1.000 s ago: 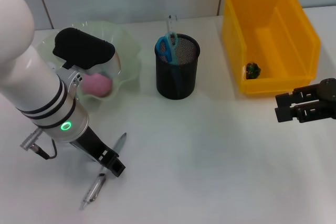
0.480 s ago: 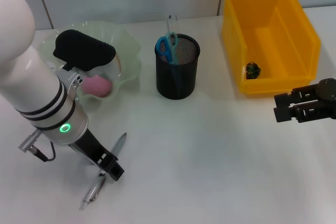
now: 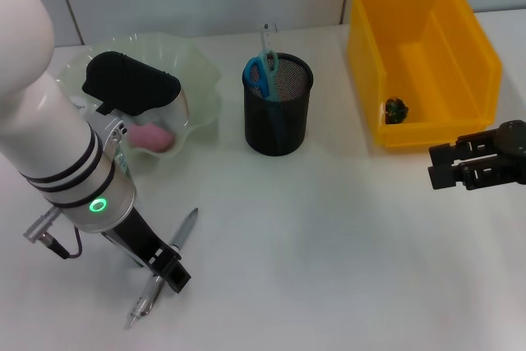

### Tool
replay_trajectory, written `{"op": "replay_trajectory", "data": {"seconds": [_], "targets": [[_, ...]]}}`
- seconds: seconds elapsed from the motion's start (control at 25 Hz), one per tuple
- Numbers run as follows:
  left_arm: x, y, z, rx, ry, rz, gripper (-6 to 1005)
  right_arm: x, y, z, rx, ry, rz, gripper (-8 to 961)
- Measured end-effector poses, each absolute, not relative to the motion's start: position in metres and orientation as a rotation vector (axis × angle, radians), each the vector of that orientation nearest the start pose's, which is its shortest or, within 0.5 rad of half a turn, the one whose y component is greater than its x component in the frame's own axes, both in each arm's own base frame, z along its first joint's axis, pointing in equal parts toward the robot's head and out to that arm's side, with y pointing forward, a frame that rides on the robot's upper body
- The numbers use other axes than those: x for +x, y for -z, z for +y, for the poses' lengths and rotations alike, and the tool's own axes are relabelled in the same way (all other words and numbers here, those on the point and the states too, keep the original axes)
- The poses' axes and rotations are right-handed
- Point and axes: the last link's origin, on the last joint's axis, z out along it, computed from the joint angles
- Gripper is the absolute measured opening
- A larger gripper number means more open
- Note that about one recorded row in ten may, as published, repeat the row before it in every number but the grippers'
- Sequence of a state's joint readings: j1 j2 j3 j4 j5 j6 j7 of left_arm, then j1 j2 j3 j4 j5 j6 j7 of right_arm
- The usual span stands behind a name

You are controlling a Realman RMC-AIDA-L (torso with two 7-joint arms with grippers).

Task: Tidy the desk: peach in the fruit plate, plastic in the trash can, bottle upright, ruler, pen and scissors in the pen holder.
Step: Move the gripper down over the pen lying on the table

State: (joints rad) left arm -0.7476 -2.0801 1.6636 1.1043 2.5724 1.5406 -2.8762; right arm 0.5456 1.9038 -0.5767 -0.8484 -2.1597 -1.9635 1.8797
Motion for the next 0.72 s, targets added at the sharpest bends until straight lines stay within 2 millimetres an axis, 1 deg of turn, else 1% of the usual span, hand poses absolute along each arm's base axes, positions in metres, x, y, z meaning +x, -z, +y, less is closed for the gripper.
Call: {"op": "replay_trajectory", "data": {"seconds": [0.36, 0.68, 0.72], "targets": [[-0.173, 0.062, 0.34, -2.539, -0.804, -1.128, 664, 0.266, -0.101, 0.313, -2.851, -0.556, 1.084, 633], [-0.168, 0.061, 0.344, -2.538, -0.78, -1.095, 652, 0.264, -0.101, 0.314, -2.851, -0.559, 1.085, 633], [-0.164, 0.061, 0.347, -2.538, -0.779, -1.071, 651, 0.264, -0.101, 0.314, -2.851, -0.559, 1.084, 633]]}}
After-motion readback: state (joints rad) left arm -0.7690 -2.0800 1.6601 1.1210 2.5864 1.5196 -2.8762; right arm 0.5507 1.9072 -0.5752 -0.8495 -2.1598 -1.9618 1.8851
